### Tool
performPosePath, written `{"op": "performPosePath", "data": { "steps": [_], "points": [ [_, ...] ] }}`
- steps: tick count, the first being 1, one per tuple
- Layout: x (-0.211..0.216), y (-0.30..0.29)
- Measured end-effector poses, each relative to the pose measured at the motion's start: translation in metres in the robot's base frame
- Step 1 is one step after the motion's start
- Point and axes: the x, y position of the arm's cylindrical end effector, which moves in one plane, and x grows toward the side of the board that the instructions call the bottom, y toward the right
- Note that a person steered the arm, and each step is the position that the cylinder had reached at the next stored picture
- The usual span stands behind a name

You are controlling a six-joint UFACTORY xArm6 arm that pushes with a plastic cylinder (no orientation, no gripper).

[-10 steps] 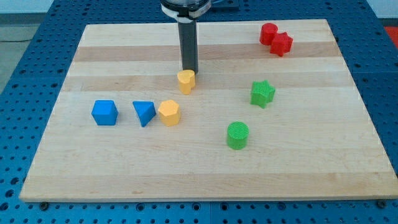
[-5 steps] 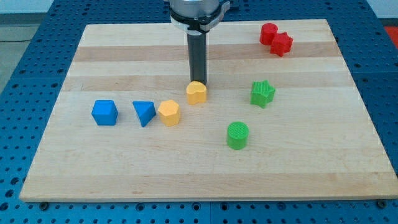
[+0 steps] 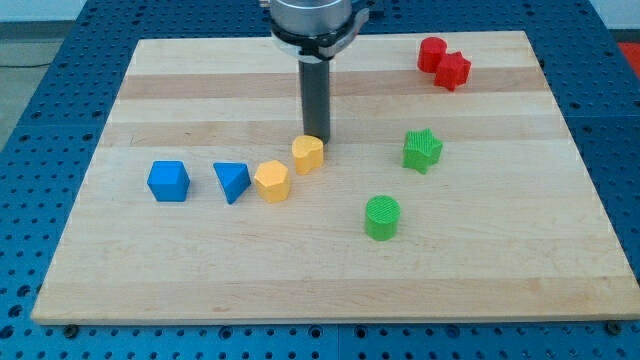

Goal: Move the yellow heart to the right of the yellow hexagon

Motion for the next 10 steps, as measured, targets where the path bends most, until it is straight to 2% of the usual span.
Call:
{"op": "performPosePath", "data": {
  "steps": [5, 7, 10],
  "points": [
    [0.003, -0.02],
    [0.027, -0.008],
    [0.027, 0.006]
  ]
}}
